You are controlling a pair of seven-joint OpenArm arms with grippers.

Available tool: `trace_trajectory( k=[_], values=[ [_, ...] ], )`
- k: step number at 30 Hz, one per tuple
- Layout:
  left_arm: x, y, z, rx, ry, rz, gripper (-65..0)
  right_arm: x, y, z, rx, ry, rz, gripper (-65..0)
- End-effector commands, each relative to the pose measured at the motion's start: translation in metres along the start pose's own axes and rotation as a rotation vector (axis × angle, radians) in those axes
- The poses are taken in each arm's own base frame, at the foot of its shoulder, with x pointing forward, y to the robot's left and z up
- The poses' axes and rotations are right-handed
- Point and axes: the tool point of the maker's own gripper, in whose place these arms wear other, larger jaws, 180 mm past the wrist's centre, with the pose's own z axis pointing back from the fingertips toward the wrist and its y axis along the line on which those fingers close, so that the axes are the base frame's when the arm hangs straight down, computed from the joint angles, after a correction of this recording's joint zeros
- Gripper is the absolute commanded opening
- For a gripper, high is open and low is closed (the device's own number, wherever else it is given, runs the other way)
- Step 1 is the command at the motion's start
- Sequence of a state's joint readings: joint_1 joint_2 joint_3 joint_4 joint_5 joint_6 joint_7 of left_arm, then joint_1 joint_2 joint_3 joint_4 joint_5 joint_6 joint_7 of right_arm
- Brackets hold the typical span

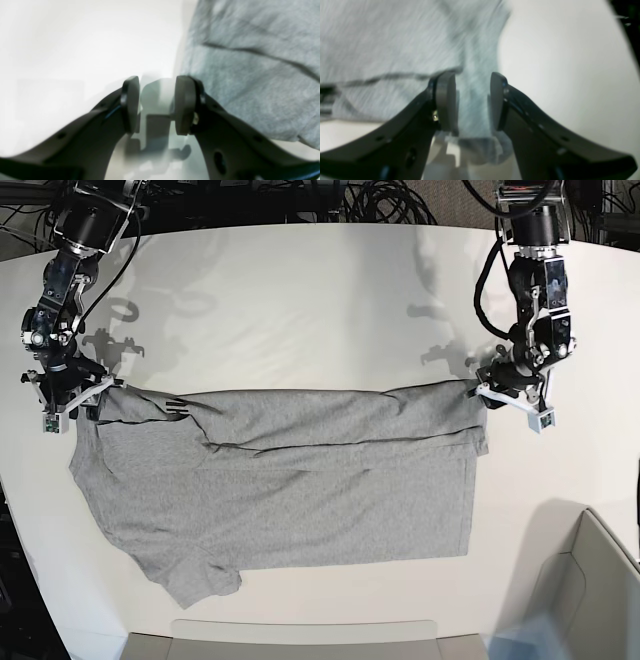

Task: Fold the T-shirt properly
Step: 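Lay the folded edge down and drag the shirt toward the robot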

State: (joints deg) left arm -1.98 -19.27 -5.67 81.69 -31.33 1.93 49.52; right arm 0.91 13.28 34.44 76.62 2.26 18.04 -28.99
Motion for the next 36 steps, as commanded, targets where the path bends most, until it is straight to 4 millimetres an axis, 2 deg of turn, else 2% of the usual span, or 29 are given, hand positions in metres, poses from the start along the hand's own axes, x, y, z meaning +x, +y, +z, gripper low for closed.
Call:
trace_trajectory(
  k=[1, 4, 10, 13, 17, 19, 21, 23, 25, 26, 29, 31, 33, 36],
  values=[
    [0.020, -0.002, 0.008, -0.013, -0.062, -0.016, -41.1, 0.022, -0.012, 0.003, -0.020, -0.063, 0.004, -41.6],
    [0.019, -0.012, 0.014, -0.049, -0.074, -0.052, -41.1, 0.019, -0.018, 0.005, -0.035, -0.062, -0.007, -41.5],
    [0.011, -0.019, 0.014, -0.074, -0.026, -0.081, -41.0, 0.018, -0.015, 0.003, -0.030, -0.058, -0.004, -41.5],
    [-0.004, -0.019, 0.005, -0.099, 0.026, -0.111, -40.0, 0.006, -0.015, -0.001, -0.024, -0.024, -0.018, -41.5],
    [-0.012, -0.015, -0.013, -0.086, 0.078, -0.074, -39.6, -0.010, -0.015, -0.007, -0.018, 0.017, -0.034, -41.5],
    [-0.016, -0.014, -0.016, -0.086, 0.085, -0.074, -39.7, -0.018, -0.015, -0.009, -0.016, 0.038, -0.043, -41.5],
    [-0.018, -0.025, -0.015, -0.146, 0.086, -0.131, -42.6, -0.027, -0.015, -0.011, -0.013, 0.060, -0.051, -41.7],
    [-0.018, -0.033, -0.013, -0.195, 0.085, -0.182, -50.6, -0.031, -0.015, -0.012, -0.011, 0.071, -0.053, -42.5],
    [-0.019, -0.031, -0.013, -0.191, 0.091, -0.178, -63.5, -0.036, -0.009, -0.014, 0.002, 0.086, -0.045, -45.5],
    [-0.019, -0.028, -0.013, -0.181, 0.093, -0.167, -65.0, -0.038, -0.008, -0.015, 0.008, 0.097, -0.029, -48.2],
    [-0.020, -0.023, -0.014, -0.160, 0.097, -0.152, -65.0, -0.046, -0.019, -0.017, -0.001, 0.136, -0.009, -58.8],
    [-0.029, -0.017, -0.013, -0.150, 0.114, -0.150, -65.0, -0.046, -0.028, -0.021, -0.013, 0.147, -0.017, -65.0],
    [-0.033, -0.006, -0.010, -0.134, 0.114, -0.124, -65.0, -0.050, -0.047, -0.019, -0.038, 0.173, -0.002, -65.0],
    [-0.034, 0.012, 0.001, -0.104, 0.092, -0.103, -65.0, -0.055, -0.057, -0.017, -0.051, 0.192, 0.006, -65.0]
  ],
)
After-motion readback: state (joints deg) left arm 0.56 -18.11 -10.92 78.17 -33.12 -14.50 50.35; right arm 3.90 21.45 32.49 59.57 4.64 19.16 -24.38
